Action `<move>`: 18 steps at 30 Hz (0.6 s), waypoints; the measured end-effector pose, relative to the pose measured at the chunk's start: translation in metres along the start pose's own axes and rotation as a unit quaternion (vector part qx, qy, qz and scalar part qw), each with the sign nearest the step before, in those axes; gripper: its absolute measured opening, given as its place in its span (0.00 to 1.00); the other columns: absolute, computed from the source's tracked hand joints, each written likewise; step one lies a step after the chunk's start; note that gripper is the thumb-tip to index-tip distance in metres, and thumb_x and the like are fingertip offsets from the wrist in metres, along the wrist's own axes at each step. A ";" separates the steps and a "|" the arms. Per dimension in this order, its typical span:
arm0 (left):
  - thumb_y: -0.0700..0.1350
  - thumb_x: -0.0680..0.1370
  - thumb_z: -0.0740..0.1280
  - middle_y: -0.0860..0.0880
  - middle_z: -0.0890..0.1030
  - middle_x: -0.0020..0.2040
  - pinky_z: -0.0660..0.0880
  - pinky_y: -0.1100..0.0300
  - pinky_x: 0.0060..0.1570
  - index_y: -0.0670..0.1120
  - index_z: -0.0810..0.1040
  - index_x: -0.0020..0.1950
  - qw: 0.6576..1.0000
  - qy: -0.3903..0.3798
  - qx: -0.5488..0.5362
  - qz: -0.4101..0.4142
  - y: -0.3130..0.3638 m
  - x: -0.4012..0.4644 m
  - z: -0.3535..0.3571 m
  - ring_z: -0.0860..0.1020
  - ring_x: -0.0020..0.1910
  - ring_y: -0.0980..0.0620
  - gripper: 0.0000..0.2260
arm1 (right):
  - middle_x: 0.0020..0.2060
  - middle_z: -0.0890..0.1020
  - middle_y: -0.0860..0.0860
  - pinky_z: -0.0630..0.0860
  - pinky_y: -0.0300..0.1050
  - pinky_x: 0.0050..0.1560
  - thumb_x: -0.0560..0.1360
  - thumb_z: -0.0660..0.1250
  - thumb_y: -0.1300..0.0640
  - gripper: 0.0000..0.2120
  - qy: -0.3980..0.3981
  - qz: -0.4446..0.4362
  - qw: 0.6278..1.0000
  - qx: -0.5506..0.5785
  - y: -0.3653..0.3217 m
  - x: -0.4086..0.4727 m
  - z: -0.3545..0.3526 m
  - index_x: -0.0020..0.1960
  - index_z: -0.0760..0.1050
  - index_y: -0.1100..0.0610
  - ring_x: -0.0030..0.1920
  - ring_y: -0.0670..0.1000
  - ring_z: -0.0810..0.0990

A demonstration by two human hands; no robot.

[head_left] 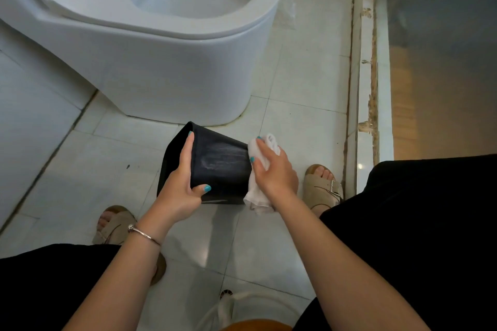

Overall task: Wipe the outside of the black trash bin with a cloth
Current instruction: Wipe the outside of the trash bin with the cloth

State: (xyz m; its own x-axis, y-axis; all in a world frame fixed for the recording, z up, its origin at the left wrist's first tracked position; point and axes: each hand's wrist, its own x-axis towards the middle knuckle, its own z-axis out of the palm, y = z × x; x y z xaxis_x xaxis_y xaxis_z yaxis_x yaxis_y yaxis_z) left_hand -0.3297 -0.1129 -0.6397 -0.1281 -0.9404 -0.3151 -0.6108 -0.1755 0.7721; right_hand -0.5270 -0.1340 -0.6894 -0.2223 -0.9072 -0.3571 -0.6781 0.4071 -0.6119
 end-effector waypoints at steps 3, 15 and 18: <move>0.32 0.76 0.68 0.57 0.64 0.61 0.68 0.62 0.53 0.60 0.37 0.78 1.000 0.000 0.016 -0.001 0.000 -0.001 -0.001 0.69 0.54 0.58 0.48 | 0.74 0.61 0.48 0.70 0.45 0.54 0.81 0.55 0.45 0.22 0.003 -0.070 0.997 -0.015 -0.022 -0.010 0.006 0.74 0.57 0.33 0.65 0.54 0.72; 0.36 0.75 0.69 0.56 0.67 0.65 0.69 0.60 0.57 0.59 0.36 0.78 0.999 0.001 0.014 0.036 0.000 0.005 0.006 0.73 0.64 0.44 0.48 | 0.70 0.54 0.44 0.74 0.45 0.52 0.76 0.63 0.44 0.26 -0.033 -0.153 0.980 0.125 -0.046 -0.017 0.000 0.70 0.60 0.31 0.55 0.51 0.74; 0.36 0.74 0.72 0.61 0.62 0.70 0.65 0.60 0.66 0.61 0.40 0.78 0.999 -0.002 -0.013 0.031 -0.005 0.009 0.000 0.67 0.70 0.54 0.49 | 0.66 0.52 0.44 0.68 0.40 0.57 0.75 0.67 0.49 0.31 -0.081 -0.139 0.971 0.177 -0.043 -0.019 0.000 0.71 0.57 0.31 0.55 0.49 0.69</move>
State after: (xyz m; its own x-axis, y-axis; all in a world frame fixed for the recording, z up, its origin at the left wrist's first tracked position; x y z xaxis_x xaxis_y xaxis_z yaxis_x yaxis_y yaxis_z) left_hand -0.3277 -0.1205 -0.6463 -0.1681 -0.9487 -0.2679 -0.5812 -0.1241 0.8042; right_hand -0.4936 -0.1346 -0.6558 0.0665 -0.9703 -0.2326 -0.4059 0.1866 -0.8947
